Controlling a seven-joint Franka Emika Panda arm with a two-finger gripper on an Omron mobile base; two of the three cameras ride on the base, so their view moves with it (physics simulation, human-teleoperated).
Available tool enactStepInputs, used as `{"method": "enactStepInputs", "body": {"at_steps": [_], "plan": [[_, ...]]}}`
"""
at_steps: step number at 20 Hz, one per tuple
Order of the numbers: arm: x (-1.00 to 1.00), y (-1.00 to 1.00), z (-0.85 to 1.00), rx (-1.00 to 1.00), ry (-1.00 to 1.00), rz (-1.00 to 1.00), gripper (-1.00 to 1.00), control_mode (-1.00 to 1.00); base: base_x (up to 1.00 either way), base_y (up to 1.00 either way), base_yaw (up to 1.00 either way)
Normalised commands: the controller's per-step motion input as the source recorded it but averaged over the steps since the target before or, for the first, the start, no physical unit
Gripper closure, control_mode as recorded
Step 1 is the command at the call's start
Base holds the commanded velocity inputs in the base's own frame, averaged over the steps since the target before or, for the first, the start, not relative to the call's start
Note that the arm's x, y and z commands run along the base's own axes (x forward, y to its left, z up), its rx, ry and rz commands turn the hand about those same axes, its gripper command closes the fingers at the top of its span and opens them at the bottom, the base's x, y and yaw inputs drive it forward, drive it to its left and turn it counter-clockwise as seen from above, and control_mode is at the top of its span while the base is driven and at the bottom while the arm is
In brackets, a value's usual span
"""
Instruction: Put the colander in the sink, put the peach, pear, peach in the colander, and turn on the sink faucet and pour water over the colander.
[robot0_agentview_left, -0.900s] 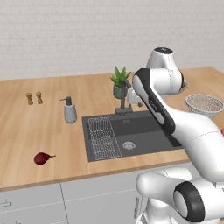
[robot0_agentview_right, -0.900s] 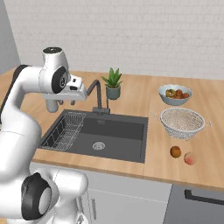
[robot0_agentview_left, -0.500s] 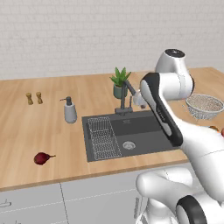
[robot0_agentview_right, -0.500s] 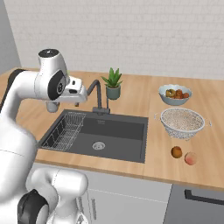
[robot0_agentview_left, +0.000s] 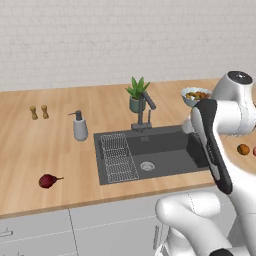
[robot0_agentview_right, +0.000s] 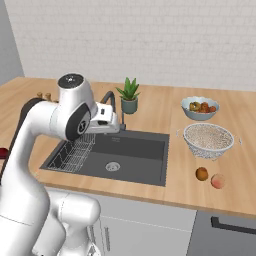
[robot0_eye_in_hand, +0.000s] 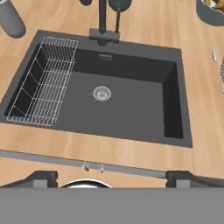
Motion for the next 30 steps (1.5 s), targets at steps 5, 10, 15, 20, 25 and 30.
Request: {"method": "enactStepInputs", "body": {"at_steps": [5, 10, 15, 20, 25, 30], "plan": [[0.1, -0.83, -0.17, -0.29, 0.08, 0.0, -1.0, -1.0, 0.0, 0.0, 0.0], [0.44, -0.83, -0.18, -0.21, 0.23, 0.0, -1.0, -1.0, 0.0, 0.0, 0.0], [0.68, -0.78, -0.16, -0.02, 0.34, 0.0, -1.0, -1.0, 0.0, 0.0, 0.0], [0.64, -0.64, -0.2, 0.0, 0.31, 0.0, -1.0, -1.0, 0.0, 0.0, 0.0], [0.65, -0.6, -0.24, -0.01, 0.14, 0.05, -1.0, -1.0, 0.0, 0.0, 0.0], [0.64, -0.55, -0.31, -0.02, 0.08, 0.05, -1.0, -1.0, 0.0, 0.0, 0.0]]}}
